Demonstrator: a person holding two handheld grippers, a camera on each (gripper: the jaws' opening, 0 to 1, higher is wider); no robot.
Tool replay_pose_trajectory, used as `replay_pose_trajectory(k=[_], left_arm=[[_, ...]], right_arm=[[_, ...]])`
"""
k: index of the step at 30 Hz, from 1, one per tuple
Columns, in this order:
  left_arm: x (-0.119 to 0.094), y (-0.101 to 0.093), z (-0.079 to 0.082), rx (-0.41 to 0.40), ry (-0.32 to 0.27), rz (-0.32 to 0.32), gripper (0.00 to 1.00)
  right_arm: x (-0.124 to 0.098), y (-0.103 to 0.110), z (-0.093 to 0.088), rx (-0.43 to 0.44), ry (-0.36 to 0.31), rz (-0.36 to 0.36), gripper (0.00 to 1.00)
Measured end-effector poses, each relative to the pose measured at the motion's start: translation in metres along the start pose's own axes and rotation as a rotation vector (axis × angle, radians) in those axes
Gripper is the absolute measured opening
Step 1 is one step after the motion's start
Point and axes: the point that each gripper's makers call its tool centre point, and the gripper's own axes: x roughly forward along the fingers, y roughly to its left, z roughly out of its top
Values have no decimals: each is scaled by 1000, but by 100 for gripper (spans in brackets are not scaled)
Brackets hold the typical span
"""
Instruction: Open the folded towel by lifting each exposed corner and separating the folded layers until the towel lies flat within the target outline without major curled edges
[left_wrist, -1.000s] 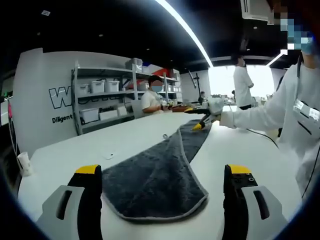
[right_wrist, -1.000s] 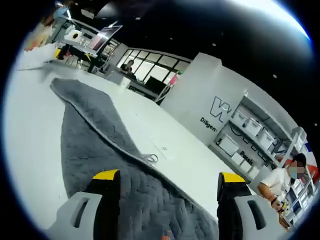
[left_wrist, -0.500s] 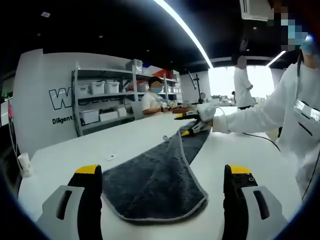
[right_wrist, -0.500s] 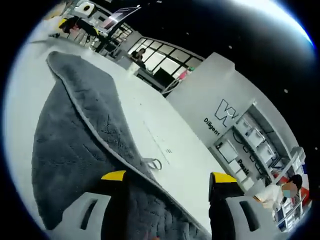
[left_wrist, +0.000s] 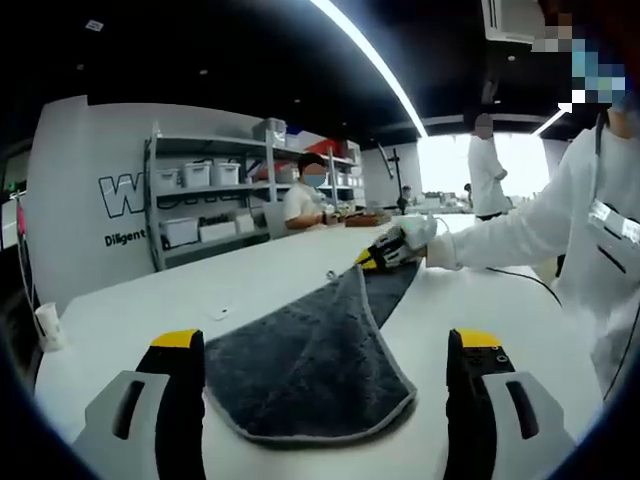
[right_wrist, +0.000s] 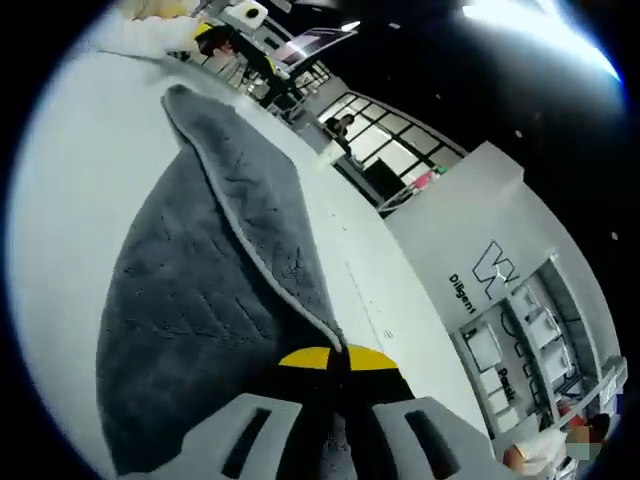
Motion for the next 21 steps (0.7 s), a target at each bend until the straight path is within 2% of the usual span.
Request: replay_pose_trajectory(k=[6, 8, 15, 17, 21], left_arm=[[-1, 2, -1, -6, 0, 8, 99], [-1, 3, -1, -7, 0, 8, 98], [0, 3, -1, -5, 3, 11, 98], [1, 3, -1, -5, 3, 10, 98], [1, 3, -1, -7, 4, 12, 98]], right_arm=[[-20, 2, 4, 6, -17, 4, 0], [-31, 16, 9, 31, -24, 60, 0], [-68, 42, 16, 51, -32, 132, 0], [-81, 58, 25, 109, -64, 182, 0], [-99, 75, 31, 117, -50, 193, 0]])
